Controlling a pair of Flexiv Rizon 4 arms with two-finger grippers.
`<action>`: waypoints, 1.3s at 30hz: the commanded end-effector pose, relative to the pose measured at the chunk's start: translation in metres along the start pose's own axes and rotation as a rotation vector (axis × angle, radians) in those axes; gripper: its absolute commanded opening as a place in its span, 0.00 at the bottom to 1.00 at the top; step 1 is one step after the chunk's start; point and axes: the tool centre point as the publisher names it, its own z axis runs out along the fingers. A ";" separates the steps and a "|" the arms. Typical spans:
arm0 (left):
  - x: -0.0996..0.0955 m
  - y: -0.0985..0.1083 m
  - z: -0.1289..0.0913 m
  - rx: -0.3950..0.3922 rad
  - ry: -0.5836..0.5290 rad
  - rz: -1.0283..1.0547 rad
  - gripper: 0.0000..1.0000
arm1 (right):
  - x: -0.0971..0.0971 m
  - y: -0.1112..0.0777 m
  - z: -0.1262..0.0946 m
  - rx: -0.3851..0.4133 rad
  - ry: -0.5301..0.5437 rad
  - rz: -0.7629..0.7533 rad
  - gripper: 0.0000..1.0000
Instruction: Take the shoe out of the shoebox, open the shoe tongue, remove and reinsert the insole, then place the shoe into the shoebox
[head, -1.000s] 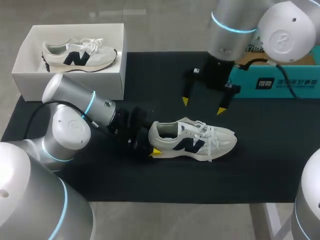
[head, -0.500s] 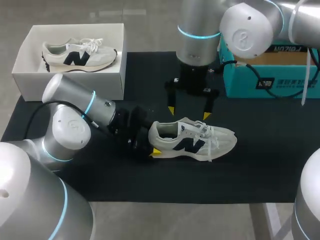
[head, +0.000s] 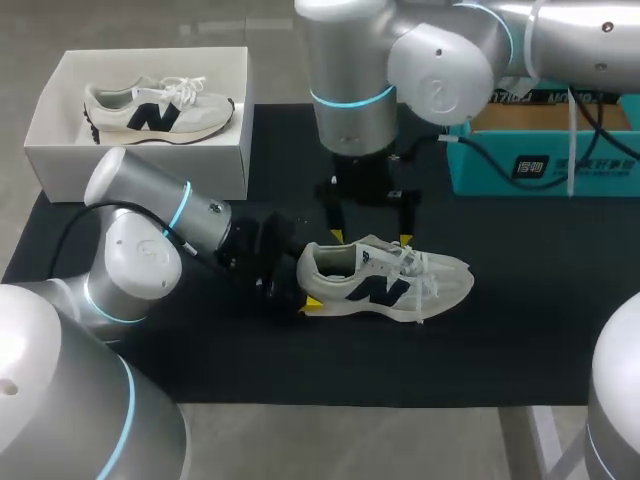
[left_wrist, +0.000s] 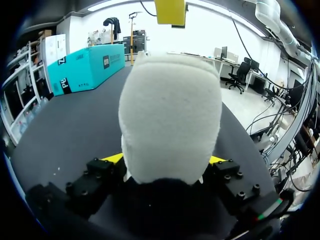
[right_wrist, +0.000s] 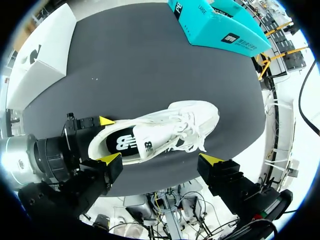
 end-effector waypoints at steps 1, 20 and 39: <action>0.000 0.001 0.003 -0.001 0.002 0.000 0.00 | -0.006 -0.001 0.002 -0.002 0.022 0.000 1.00; 0.000 0.001 0.003 -0.001 0.002 0.000 0.00 | -0.002 0.002 0.015 -0.025 0.022 -0.028 1.00; 0.000 0.001 0.003 -0.001 0.002 0.000 0.00 | 0.006 0.016 0.051 -0.105 -0.054 -0.123 0.68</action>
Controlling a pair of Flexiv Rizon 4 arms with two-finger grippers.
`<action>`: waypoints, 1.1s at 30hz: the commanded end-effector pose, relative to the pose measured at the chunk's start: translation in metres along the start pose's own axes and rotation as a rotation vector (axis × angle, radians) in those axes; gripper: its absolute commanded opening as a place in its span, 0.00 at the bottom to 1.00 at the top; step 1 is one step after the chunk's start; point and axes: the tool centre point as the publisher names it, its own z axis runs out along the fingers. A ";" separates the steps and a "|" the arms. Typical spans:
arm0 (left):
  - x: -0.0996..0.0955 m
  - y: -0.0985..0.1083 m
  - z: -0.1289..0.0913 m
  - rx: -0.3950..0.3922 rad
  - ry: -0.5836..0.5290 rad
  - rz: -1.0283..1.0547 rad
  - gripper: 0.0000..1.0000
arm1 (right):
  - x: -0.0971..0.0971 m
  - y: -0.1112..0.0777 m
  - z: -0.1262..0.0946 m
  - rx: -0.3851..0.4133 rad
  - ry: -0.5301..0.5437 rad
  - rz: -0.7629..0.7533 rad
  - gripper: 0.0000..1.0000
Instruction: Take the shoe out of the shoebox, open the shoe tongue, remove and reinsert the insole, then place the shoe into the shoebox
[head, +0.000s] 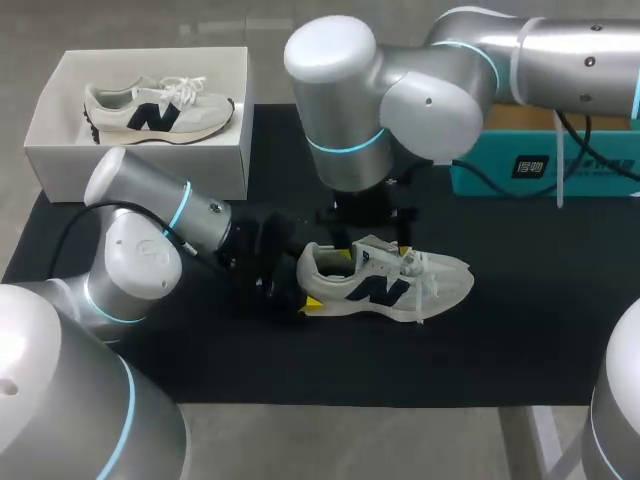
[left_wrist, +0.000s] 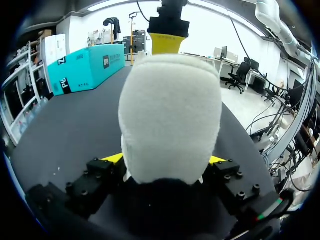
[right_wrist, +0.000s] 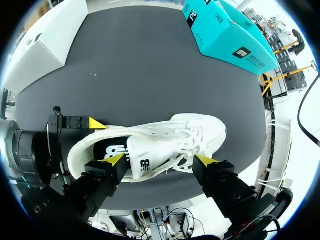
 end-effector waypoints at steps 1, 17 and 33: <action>0.000 0.001 0.003 -0.001 0.002 0.000 0.00 | 0.006 0.003 0.009 0.007 -0.015 0.003 0.53; 0.000 0.001 0.003 -0.001 0.002 0.000 0.00 | 0.000 -0.001 0.004 0.008 -0.057 0.025 0.16; 0.000 0.001 0.003 -0.001 0.002 0.000 0.00 | -0.057 -0.004 -0.020 -0.034 -0.029 0.174 0.00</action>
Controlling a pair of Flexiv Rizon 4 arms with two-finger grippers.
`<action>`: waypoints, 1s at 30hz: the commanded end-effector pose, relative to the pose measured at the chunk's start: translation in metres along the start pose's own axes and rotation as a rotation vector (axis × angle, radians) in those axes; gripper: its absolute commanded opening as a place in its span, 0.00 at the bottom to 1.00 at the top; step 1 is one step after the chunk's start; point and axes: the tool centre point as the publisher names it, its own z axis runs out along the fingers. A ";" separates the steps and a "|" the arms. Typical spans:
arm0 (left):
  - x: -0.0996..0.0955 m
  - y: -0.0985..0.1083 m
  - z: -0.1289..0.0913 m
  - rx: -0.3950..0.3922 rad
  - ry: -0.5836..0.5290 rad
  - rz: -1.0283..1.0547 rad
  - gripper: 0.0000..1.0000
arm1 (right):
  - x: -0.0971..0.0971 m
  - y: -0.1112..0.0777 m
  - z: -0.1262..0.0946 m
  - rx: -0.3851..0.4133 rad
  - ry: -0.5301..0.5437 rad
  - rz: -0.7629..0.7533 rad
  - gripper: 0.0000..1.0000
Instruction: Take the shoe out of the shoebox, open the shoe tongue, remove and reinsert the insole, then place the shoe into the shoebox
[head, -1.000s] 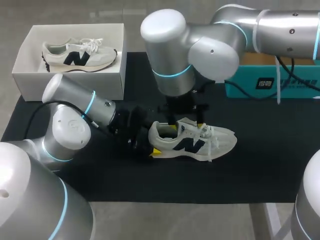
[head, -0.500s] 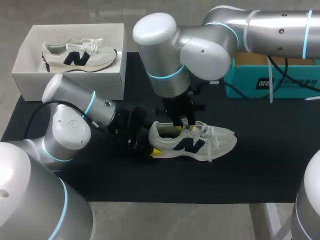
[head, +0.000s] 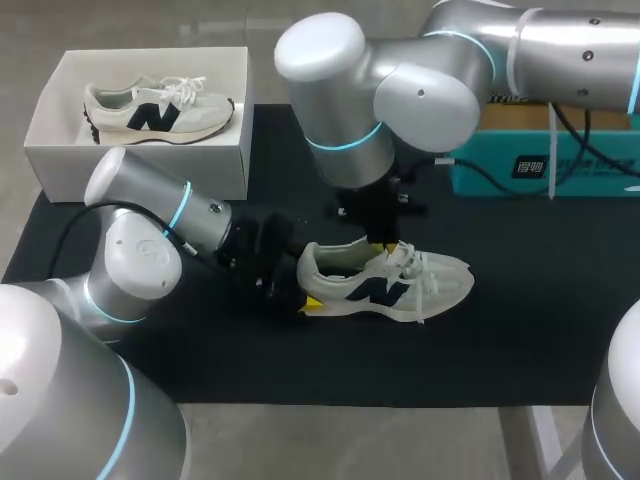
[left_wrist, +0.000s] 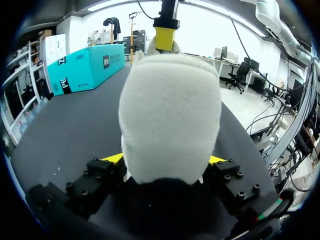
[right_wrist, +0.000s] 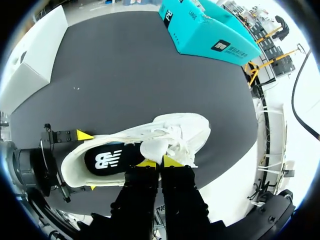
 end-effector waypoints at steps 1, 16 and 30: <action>0.000 0.001 0.003 -0.001 0.001 0.000 0.00 | -0.037 -0.002 -0.008 -0.011 0.050 0.049 0.00; 0.000 0.001 0.003 -0.001 0.001 0.000 0.00 | -0.086 0.001 0.034 0.045 0.043 0.182 0.00; 0.000 0.001 0.003 -0.001 0.001 0.000 0.00 | -0.091 -0.005 0.077 0.099 0.055 0.227 0.01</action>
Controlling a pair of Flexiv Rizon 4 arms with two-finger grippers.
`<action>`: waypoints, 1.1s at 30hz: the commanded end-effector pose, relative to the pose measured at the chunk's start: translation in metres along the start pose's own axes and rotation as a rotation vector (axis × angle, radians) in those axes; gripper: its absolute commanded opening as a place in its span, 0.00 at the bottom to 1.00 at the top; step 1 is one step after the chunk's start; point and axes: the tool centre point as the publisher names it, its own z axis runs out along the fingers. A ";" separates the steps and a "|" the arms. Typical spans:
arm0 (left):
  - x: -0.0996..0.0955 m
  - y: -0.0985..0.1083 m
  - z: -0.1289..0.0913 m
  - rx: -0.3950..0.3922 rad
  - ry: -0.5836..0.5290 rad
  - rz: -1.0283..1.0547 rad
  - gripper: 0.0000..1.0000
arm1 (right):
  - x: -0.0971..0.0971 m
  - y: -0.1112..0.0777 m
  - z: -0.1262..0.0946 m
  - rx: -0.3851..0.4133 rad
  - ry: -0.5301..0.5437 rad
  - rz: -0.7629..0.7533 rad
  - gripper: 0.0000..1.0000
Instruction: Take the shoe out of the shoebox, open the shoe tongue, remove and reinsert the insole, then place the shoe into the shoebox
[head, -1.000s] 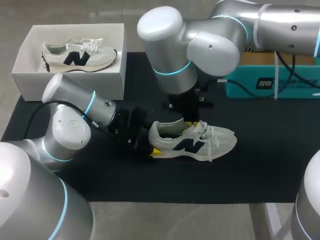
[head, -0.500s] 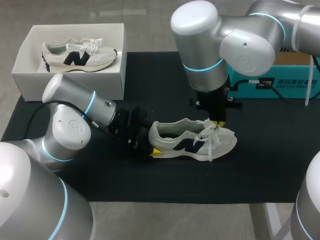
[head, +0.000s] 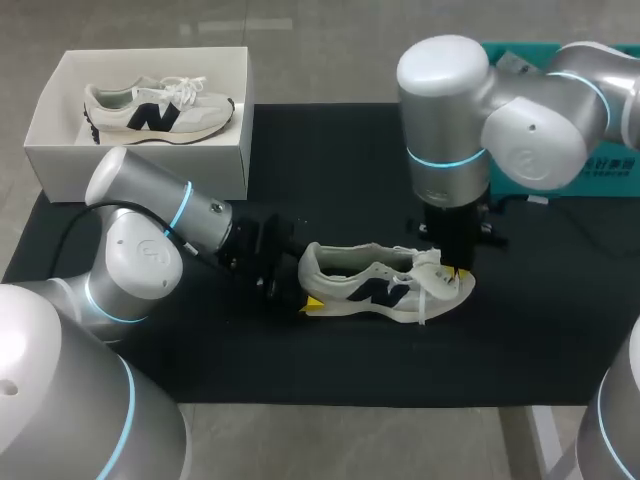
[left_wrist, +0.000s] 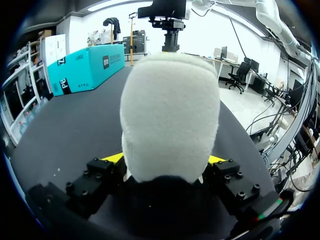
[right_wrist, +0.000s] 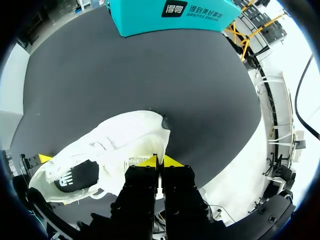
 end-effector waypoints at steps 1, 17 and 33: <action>0.000 0.002 0.002 -0.001 0.001 -0.001 0.00 | -0.001 -0.002 0.009 -0.003 0.013 0.010 0.28; 0.000 0.002 0.002 -0.001 0.001 -0.001 0.00 | 0.012 -0.005 -0.066 -0.219 0.280 -0.068 1.00; 0.000 0.002 0.002 -0.001 0.001 -0.001 0.00 | 0.079 -0.021 -0.122 -0.196 0.370 -0.670 1.00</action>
